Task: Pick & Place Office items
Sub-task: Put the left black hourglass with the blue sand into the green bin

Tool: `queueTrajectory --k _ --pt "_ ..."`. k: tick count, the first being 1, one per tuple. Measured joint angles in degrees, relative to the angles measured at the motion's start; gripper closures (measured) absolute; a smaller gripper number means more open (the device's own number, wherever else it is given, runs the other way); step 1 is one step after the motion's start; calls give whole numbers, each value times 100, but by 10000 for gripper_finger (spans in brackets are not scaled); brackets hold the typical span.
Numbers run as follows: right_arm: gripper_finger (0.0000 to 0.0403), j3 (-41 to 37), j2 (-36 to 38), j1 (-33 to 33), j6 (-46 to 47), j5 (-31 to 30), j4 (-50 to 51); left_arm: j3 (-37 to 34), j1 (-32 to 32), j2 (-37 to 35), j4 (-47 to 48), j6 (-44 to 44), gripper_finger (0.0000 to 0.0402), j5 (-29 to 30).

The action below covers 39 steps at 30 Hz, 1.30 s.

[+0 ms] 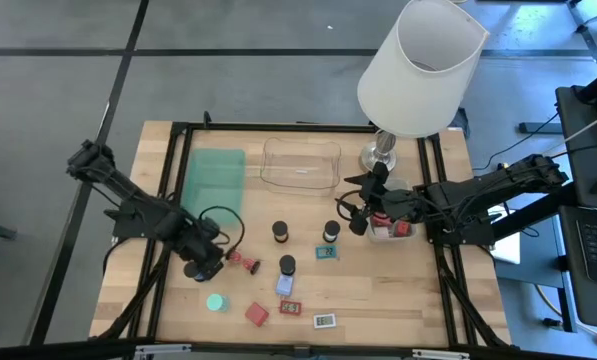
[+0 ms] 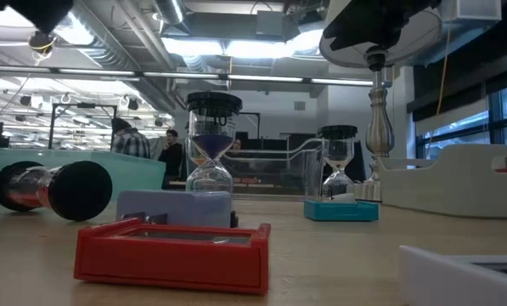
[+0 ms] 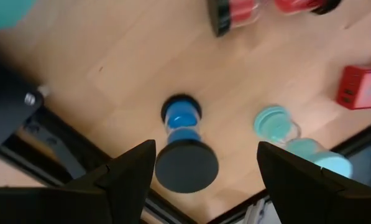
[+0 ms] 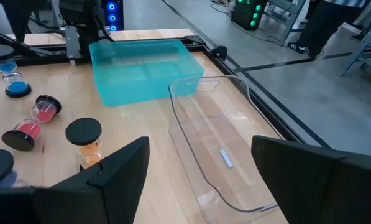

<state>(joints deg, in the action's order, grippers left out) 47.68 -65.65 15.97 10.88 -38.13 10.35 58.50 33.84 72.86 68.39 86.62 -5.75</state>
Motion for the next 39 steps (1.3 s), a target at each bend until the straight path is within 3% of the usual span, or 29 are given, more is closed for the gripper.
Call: queueTrajectory --k 6,12,28,39 --pt "117 0 0 0 23 2 0 0 463 335 183 647 123 93" --pt "117 0 0 0 25 2 0 0 813 690 194 735 123 108" --pt "117 0 0 -2 60 5 -2 -4 934 995 196 709 124 67" --pt "117 0 0 -2 43 5 -2 -4 934 990 175 710 190 -103"
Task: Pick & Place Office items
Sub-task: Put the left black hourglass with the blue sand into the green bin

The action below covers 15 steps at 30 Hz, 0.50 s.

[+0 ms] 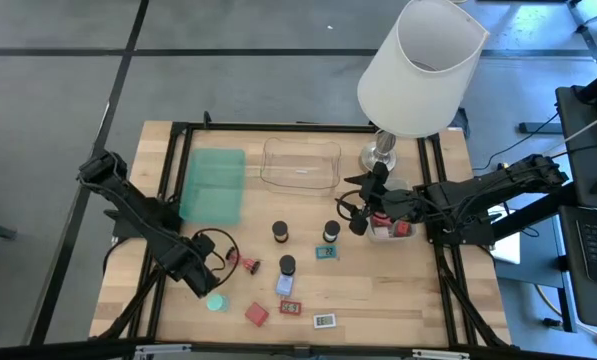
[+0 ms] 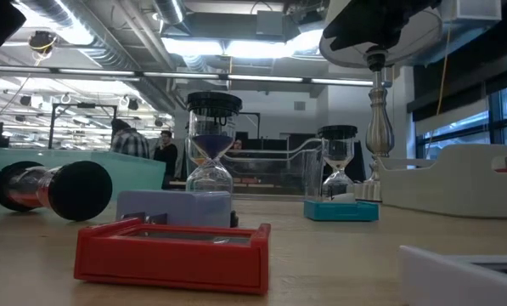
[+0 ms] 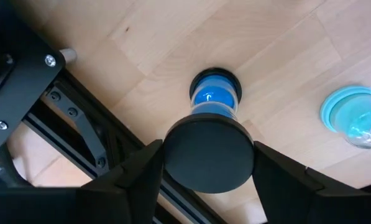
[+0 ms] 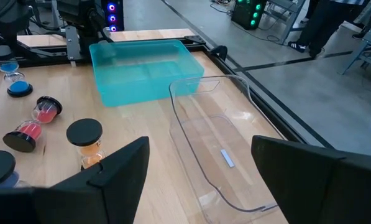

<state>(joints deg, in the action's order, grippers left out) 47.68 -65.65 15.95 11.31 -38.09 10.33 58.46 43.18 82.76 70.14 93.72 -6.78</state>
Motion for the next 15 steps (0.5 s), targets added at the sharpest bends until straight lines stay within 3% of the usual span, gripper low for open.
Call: queueTrajectory --k 7,15 --pt "117 0 0 2 -2 0 0 -4 -113 -111 48 -240 194 250" --pt "117 0 0 0 -2 0 0 -4 -610 -1043 194 -512 191 1070"
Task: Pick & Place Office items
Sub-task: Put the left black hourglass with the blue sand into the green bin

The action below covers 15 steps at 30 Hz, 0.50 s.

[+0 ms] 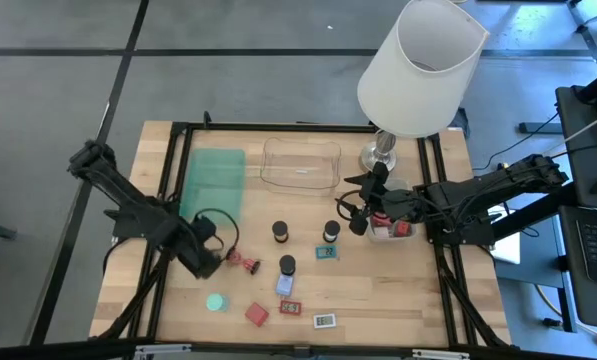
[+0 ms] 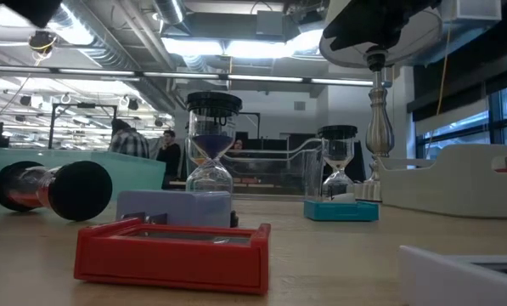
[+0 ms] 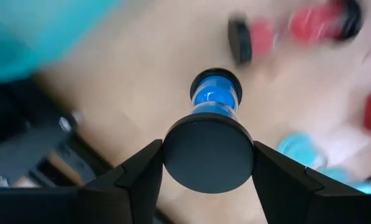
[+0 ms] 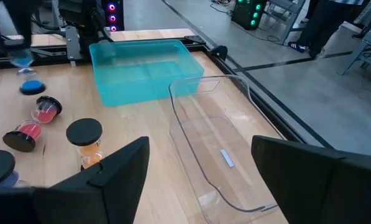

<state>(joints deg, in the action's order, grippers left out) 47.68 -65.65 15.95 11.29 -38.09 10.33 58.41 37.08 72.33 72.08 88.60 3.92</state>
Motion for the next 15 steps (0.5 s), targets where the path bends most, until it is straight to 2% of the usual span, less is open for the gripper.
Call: queueTrajectory --k 5,10,12,15 --pt "117 0 0 2 -2 0 0 0 -549 -802 317 -368 190 1092" --pt "117 0 0 2 -2 0 0 2 -1324 -1490 548 -1102 189 2237" --pt "117 -1 0 2 -3 0 0 2 -1763 -1648 760 -1561 189 2514" --pt "117 -1 0 0 -3 0 0 2 -2590 -1733 1116 -2491 188 2516"
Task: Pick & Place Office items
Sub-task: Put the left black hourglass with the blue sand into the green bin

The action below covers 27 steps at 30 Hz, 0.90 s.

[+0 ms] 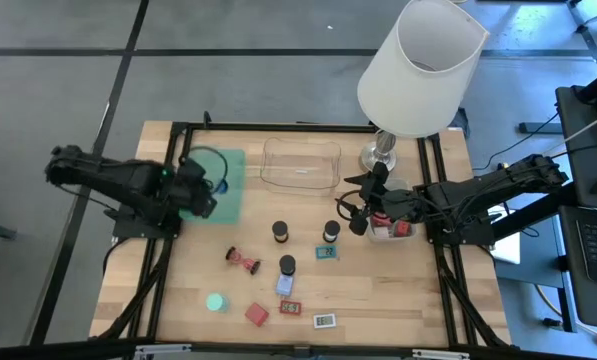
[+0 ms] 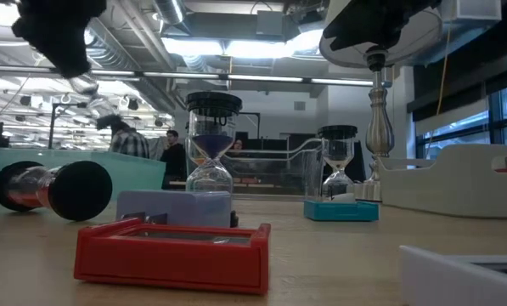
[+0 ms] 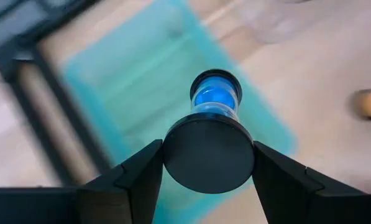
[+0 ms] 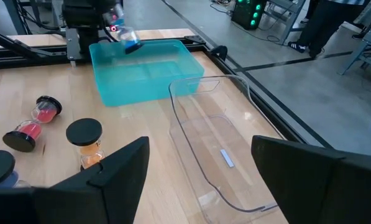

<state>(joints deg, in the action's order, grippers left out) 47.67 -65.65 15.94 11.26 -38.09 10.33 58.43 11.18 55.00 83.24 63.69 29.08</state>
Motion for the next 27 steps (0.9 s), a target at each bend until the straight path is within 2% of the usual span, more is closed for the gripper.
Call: queueTrajectory --k 7,13,20,22,27 --pt "117 -1 0 2 -1 -1 0 0 -2130 298 17 -1818 188 -505" --pt "117 -2 0 0 -1 -2 -2 0 -3568 1022 -691 -3595 187 -934" --pt "117 -2 0 0 -2 -2 0 1 -4588 1910 -1457 -4815 187 -1476" --pt "117 -2 0 0 -15 -2 3 1 -4766 2133 -1464 -5018 187 -1660" --pt "117 -2 0 1 -21 -1 77 2 -5064 2506 -1475 -5303 187 -1674"
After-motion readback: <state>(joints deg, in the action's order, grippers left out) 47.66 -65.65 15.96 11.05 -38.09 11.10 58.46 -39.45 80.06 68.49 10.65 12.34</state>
